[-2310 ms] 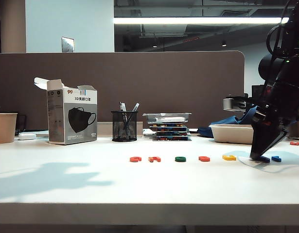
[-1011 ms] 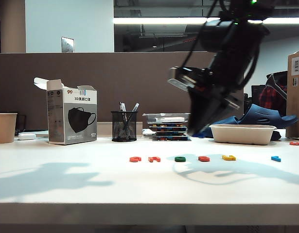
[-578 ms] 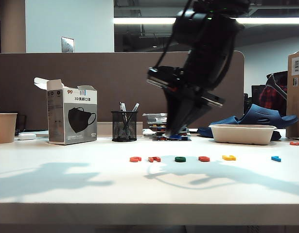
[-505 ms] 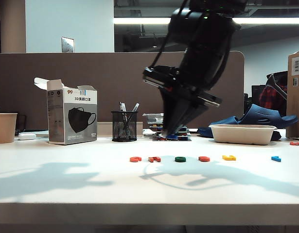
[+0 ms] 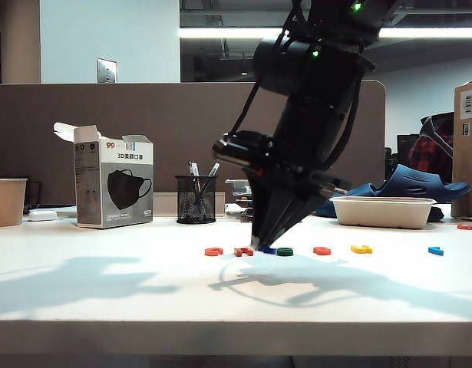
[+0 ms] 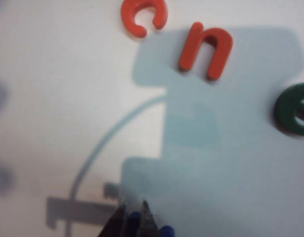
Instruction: Select the appropriate letters from the row of letter magnets placed on the table to arrange into the word "yes".
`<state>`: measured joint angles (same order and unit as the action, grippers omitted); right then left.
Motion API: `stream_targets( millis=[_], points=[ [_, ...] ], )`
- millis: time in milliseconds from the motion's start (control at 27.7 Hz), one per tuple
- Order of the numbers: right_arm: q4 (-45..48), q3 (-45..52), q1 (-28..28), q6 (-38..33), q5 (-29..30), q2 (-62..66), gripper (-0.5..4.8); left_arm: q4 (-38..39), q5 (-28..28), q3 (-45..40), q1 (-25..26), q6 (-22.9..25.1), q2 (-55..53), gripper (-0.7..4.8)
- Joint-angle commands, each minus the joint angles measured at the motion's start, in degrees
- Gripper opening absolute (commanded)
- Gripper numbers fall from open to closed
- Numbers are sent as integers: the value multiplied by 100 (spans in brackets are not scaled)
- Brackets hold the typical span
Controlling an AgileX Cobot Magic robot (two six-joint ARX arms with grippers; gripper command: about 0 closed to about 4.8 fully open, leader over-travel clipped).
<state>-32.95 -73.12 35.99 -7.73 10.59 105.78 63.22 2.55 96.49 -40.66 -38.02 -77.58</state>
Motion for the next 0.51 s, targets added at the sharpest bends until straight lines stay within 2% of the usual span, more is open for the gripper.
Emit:
stream_targets(
  millis=[36, 180, 505],
  points=[
    [306, 37, 122, -131, -92, -2, -2, -31, 7, 17, -2, 24, 15, -5],
    [472, 37, 245, -133, -315, 28, -2, -31, 4, 17, -2, 24, 15, -5],
    [507, 37, 393, -299, -372, 282, -2, -31, 4, 17, -2, 24, 15, -5]
  ],
)
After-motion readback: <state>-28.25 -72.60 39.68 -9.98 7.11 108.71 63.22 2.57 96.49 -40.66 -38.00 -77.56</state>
